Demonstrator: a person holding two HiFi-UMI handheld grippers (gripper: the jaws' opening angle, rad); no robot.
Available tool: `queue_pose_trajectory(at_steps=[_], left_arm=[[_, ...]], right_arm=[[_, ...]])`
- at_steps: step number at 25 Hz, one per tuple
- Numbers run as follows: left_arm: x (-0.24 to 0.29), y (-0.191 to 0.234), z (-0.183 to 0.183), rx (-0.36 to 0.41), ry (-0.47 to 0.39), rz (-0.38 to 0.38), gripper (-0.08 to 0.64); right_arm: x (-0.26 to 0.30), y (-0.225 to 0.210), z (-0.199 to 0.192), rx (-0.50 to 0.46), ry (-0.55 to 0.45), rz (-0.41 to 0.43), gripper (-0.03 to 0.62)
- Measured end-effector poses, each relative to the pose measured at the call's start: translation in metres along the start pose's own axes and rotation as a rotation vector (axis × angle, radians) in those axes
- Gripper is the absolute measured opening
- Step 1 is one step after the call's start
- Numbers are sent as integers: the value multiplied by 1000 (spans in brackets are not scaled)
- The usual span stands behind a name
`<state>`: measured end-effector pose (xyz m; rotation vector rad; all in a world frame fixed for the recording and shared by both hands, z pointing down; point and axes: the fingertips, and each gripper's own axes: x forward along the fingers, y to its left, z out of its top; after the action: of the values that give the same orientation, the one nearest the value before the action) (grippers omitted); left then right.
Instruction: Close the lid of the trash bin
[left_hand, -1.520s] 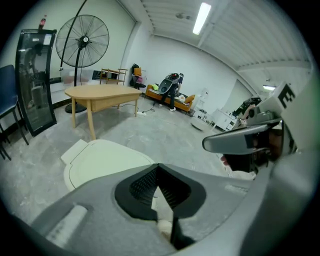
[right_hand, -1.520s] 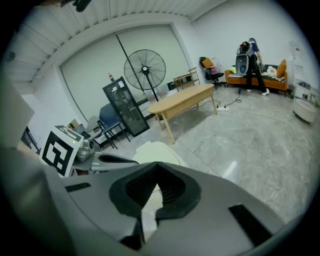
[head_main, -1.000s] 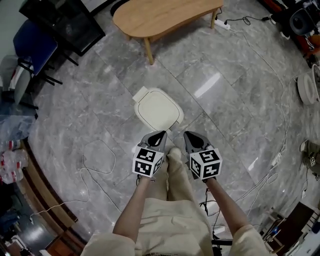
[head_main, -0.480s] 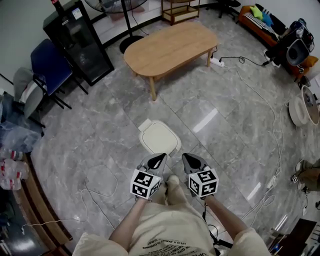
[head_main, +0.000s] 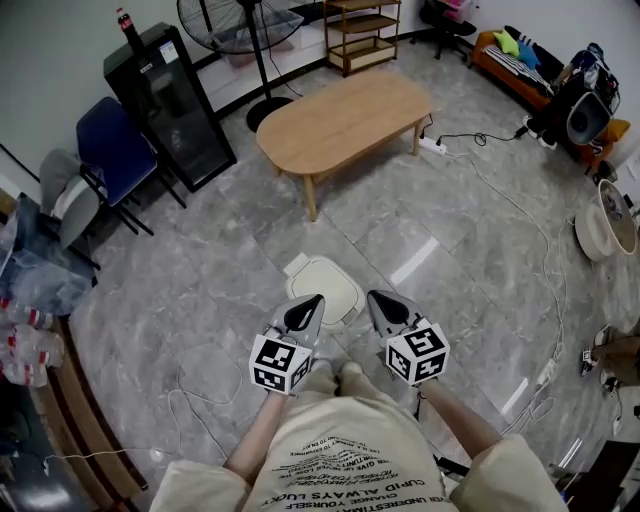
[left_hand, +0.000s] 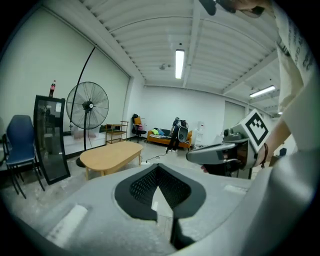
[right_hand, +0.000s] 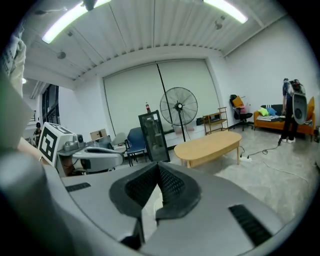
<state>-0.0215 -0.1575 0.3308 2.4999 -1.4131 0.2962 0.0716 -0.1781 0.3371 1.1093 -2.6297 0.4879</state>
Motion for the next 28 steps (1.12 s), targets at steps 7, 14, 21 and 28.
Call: queue_pose_trajectory(at_steps=[7,14,21,28], left_arm=[[-15,14,37,60,-67,55,23],[-32,27,66,71,-137,109,23],[-47,36,90,80,-217,163,23],[-54,41,93,72,-248,195,23]], right_arm=[[-10,0,51,-21,-122,18,5],[-19,-6,81,-2,-201,23,5],[-34,-20,102,8,-282,-20,5],[-45,-32,110,35,-319,-69,5]])
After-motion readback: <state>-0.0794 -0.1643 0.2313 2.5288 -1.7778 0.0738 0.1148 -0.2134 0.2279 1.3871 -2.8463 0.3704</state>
